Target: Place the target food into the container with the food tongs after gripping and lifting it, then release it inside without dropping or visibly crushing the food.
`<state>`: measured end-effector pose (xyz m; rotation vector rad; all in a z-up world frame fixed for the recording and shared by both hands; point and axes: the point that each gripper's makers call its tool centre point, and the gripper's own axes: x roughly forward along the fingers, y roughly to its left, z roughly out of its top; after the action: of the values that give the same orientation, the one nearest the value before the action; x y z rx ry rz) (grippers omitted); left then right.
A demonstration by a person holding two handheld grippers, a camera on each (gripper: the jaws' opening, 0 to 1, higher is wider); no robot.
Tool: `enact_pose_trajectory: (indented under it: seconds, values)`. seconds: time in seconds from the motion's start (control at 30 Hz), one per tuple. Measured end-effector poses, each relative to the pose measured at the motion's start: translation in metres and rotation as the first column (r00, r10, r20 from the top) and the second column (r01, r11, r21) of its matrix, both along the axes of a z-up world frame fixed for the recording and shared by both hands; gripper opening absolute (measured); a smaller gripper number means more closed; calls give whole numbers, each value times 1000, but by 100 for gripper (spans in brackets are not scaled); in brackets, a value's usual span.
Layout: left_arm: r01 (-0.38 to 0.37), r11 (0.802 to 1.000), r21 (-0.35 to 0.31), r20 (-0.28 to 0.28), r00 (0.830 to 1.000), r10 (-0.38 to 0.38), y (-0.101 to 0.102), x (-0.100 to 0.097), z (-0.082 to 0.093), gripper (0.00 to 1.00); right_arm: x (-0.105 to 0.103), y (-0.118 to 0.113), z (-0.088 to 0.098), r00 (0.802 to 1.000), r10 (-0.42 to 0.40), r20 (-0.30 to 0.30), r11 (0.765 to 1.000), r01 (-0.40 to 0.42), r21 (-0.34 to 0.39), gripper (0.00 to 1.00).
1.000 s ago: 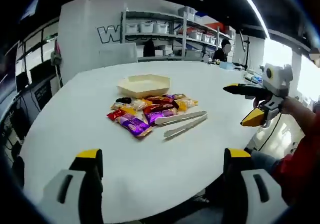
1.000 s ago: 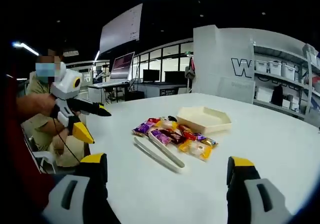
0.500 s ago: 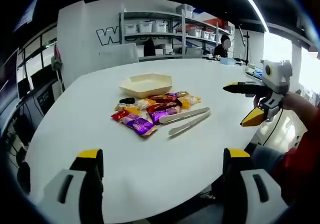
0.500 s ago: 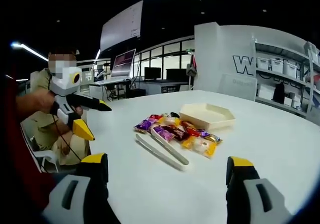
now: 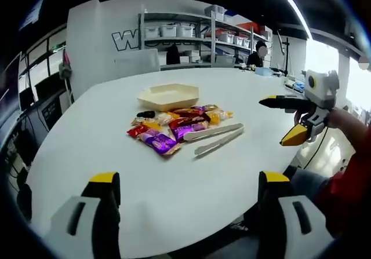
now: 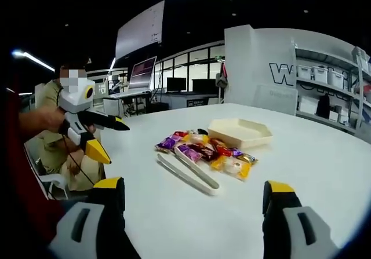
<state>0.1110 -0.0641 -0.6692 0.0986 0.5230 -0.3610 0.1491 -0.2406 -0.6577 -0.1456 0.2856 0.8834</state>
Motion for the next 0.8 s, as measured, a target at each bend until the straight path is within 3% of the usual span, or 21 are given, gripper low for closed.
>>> enact_pose_trajectory:
  seconds: [0.37, 0.8]
  values:
    - [-21, 1000, -14, 0, 1000, 21, 5, -2, -5, 97, -2, 1, -2, 1000, 5, -4, 1000, -5, 9, 98]
    - [-19, 999, -31, 1, 1000, 19, 4, 0, -7, 96, 3, 18, -10, 998, 33, -50, 999, -31, 42, 95]
